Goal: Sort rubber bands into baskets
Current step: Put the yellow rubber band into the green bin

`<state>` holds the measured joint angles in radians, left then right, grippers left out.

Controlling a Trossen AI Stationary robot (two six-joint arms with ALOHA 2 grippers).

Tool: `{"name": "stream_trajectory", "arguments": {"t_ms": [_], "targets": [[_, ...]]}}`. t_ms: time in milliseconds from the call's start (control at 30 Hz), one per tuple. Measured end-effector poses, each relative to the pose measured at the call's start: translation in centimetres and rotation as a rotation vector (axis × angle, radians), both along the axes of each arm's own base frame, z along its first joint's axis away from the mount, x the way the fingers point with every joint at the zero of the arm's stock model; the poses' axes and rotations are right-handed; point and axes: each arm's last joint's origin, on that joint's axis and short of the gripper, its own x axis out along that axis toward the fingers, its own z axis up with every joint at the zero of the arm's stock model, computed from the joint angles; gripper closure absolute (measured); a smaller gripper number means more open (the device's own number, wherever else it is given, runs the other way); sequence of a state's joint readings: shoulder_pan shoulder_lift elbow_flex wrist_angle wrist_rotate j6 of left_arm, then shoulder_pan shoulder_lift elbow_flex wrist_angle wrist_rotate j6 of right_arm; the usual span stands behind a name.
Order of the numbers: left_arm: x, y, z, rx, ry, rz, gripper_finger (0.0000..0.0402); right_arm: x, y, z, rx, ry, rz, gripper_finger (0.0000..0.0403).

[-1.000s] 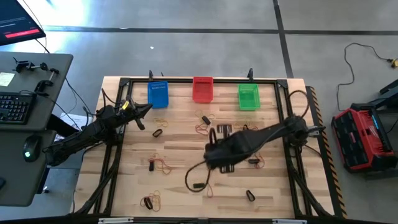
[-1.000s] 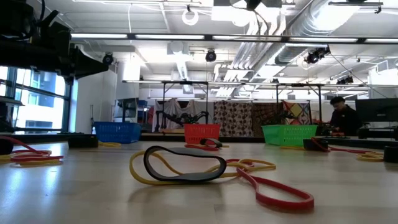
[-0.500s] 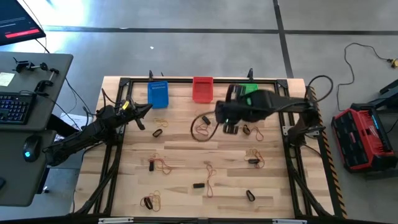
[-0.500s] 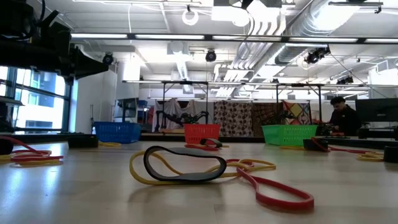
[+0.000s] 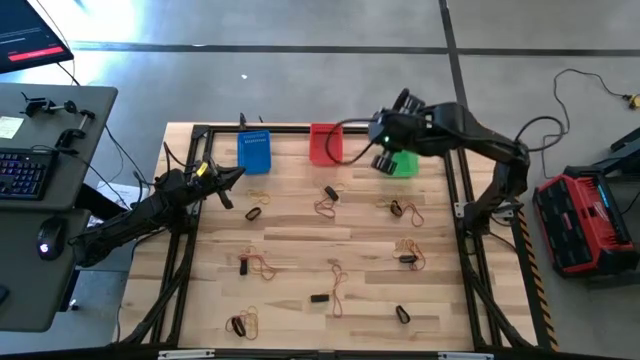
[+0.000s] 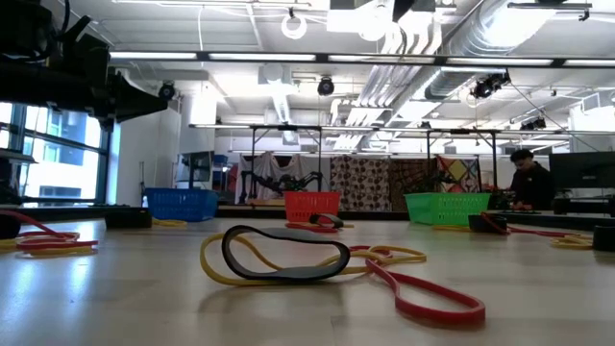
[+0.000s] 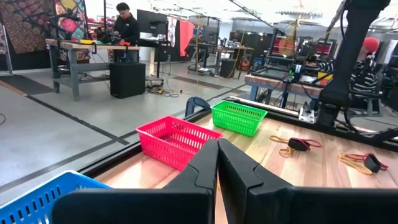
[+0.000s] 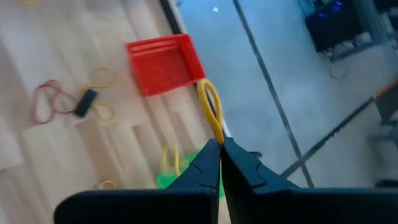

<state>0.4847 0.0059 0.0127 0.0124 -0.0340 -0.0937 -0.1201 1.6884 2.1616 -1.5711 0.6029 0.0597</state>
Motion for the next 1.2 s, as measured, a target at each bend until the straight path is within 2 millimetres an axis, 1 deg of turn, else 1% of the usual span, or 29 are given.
{"name": "stream_trajectory", "arguments": {"t_ms": [400,700,833,1033,1133,1200], "targets": [[0.0,0.0,0.0,0.000,0.000,0.000,0.0398,-1.8,-5.0,0.3,-0.015,-0.021,-0.210,0.0403],[0.0,0.0,0.0,0.000,0.000,0.000,0.0398,-2.8,-7.3,0.3,0.016,-0.099,-0.386,0.0403],[0.0,0.0,0.0,0.000,0.000,0.000,0.0398,-3.3,-8.4,0.2,0.077,-0.160,-0.467,0.0403],[0.0,0.0,0.0,0.000,0.000,0.000,0.0398,-4.5,-10.4,0.1,0.177,-0.247,-0.596,0.0403],[0.0,0.0,0.0,0.000,0.001,0.000,0.0398,-4.6,-11.3,-0.2,0.202,-0.248,-0.624,0.0403],[0.0,0.0,0.0,0.000,0.000,0.000,0.0398,-4.3,-11.9,-0.7,0.224,-0.237,-0.632,0.0403]]}}
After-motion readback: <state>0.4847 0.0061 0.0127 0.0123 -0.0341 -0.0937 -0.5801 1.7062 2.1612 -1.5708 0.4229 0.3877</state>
